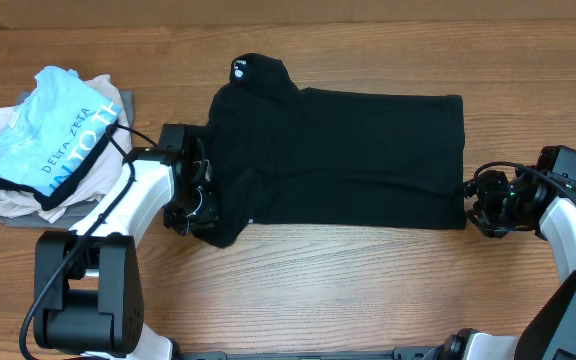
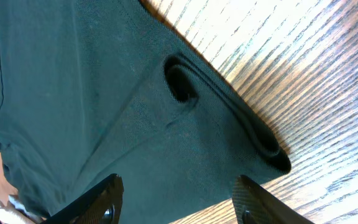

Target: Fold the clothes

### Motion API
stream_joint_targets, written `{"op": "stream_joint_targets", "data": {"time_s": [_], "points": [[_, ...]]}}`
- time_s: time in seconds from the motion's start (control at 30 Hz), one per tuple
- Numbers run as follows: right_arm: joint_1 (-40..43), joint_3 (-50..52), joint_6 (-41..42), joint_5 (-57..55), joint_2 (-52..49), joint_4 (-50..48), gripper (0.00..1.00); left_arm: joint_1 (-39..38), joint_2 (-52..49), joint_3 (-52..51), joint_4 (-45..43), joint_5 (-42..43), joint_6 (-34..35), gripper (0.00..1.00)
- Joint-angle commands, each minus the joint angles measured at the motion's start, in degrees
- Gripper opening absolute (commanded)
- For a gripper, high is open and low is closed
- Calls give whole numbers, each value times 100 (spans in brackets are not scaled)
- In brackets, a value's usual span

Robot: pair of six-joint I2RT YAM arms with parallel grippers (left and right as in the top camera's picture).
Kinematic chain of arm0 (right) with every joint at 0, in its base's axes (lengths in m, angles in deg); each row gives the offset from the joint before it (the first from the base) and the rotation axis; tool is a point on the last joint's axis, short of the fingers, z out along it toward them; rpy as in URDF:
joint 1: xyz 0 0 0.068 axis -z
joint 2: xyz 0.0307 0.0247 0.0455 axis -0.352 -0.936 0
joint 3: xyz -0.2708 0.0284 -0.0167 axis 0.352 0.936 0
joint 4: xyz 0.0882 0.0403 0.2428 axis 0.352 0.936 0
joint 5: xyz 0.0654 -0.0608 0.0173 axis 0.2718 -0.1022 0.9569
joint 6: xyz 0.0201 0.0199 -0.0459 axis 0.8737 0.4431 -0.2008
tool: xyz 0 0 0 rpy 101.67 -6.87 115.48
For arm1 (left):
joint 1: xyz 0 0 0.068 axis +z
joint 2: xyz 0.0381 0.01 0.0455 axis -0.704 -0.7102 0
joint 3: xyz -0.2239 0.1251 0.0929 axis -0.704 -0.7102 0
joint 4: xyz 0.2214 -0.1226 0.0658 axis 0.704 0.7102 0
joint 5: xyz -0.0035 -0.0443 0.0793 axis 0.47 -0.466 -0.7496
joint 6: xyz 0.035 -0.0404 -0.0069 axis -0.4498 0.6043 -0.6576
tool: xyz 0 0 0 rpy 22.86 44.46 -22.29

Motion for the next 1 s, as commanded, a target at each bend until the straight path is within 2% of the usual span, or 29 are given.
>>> {"op": "stream_joint_targets", "data": {"time_s": [0.0, 0.2, 0.47, 0.6, 0.97], "points": [[-28, -140, -35, 11, -11, 2, 61, 37, -17, -2, -17, 28, 0, 11], [-28, -140, -35, 11, -11, 7, 61, 37, -17, 361, 181, -138, -2, 6], [-28, -140, -35, 11, -11, 4, 61, 37, -17, 1705, 855, -872, -181, 5], [-26, -140, -35, 11, -11, 4, 61, 37, -17, 2020, 643, -1016, -492, 5], [-26, -140, -35, 11, -11, 7, 61, 37, -17, 2031, -337, -1016, -1178, 7]]}}
